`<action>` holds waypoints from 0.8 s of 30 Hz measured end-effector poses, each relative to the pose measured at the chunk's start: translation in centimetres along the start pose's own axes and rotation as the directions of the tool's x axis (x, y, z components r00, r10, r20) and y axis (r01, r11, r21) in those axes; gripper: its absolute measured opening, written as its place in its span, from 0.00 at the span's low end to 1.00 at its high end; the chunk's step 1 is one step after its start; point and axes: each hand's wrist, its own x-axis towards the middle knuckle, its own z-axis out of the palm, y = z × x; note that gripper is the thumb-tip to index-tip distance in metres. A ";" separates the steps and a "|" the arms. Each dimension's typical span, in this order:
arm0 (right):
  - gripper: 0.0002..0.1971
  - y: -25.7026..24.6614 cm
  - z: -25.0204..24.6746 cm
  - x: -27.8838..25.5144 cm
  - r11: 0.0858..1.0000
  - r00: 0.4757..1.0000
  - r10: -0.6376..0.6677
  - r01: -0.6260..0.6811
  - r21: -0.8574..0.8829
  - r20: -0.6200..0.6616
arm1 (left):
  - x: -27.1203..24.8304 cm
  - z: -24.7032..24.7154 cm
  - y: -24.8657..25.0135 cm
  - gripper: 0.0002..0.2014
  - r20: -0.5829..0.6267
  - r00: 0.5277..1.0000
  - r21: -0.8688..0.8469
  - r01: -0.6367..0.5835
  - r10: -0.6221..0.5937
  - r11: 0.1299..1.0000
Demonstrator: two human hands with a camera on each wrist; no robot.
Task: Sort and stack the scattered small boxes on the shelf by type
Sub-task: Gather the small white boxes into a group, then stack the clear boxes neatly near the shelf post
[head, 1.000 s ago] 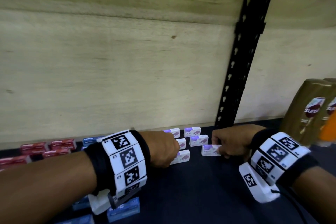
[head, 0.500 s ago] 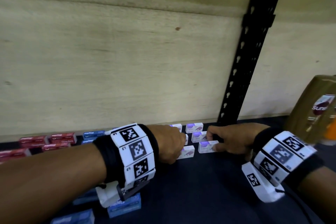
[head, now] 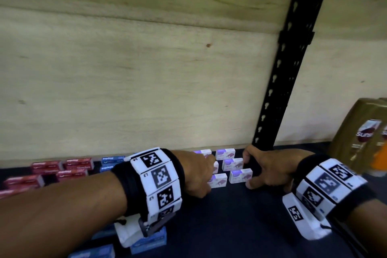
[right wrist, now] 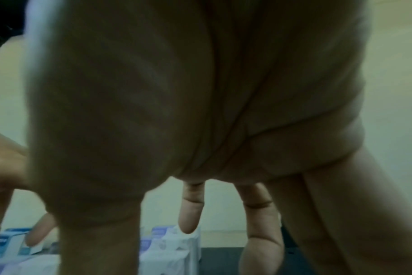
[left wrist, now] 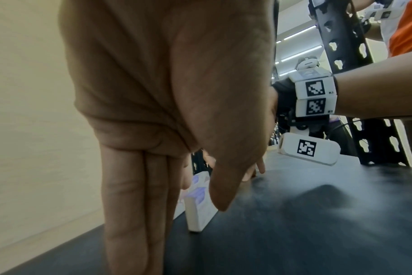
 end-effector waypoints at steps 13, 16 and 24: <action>0.22 -8.0 -2.7 -2.8 0.972 0.943 -0.227 0.205 -0.111 -0.242 | -10.4 -1.0 -9.6 0.24 -0.149 0.971 -0.222 0.150 -0.186 0.963; 0.21 -13.4 -2.8 -3.8 0.928 0.899 -0.368 0.339 -0.154 -0.238 | -15.1 0.5 -12.3 0.22 -0.165 0.944 -0.215 0.248 -0.285 0.945; 0.20 -29.4 -1.5 -8.0 0.716 0.698 -0.692 0.635 -0.290 -0.184 | -28.2 6.4 -18.0 0.16 -0.197 0.793 -0.244 0.529 -0.576 0.812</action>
